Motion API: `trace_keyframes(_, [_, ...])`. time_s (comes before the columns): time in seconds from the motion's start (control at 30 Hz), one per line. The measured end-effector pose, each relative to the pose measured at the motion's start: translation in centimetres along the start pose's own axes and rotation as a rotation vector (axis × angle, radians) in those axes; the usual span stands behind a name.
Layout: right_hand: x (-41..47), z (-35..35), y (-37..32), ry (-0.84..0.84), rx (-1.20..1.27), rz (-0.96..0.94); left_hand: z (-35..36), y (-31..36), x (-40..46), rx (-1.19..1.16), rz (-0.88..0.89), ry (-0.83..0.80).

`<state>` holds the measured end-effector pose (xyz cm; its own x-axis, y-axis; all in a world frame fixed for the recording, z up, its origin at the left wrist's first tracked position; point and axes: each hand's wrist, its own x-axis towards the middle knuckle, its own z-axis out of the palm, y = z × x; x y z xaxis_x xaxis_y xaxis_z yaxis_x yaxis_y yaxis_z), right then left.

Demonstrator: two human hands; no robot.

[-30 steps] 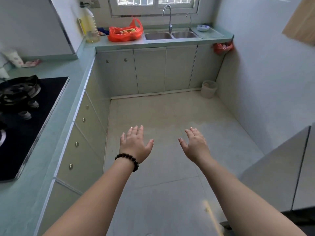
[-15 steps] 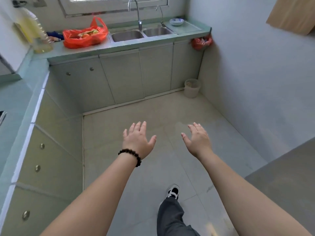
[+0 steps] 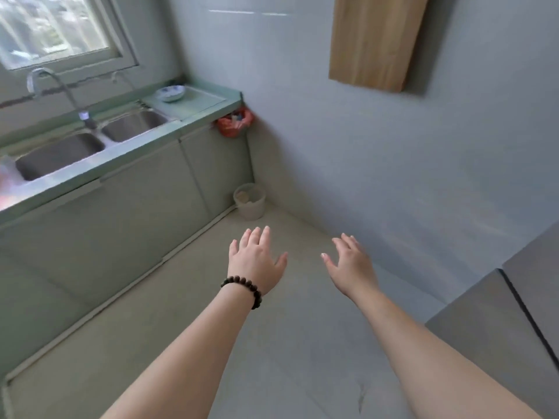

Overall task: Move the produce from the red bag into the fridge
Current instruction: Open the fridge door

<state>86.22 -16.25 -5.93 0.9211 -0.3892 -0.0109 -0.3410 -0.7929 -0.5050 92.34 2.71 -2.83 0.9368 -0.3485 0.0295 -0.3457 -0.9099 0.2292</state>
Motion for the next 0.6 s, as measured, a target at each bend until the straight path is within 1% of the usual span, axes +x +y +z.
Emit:
trace_keyframes(0.3, [6.3, -6.5, 6.9, 0.253, -0.102, 0.318, 2.2, 11.6, 16.2, -0.061, 0.465, -0.063])
trace_keyframes(0.43, [8.1, -8.5, 9.0, 0.352, -0.125, 0.504, 2.8, 17.1, 22.4, -0.063, 0.710, -0.115])
trace_keyframes(0.6, [9.6, -10.9, 9.9, 0.548, -0.121, 0.783, 2.7, 23.8, 28.2, -0.046, 1.035, -0.168])
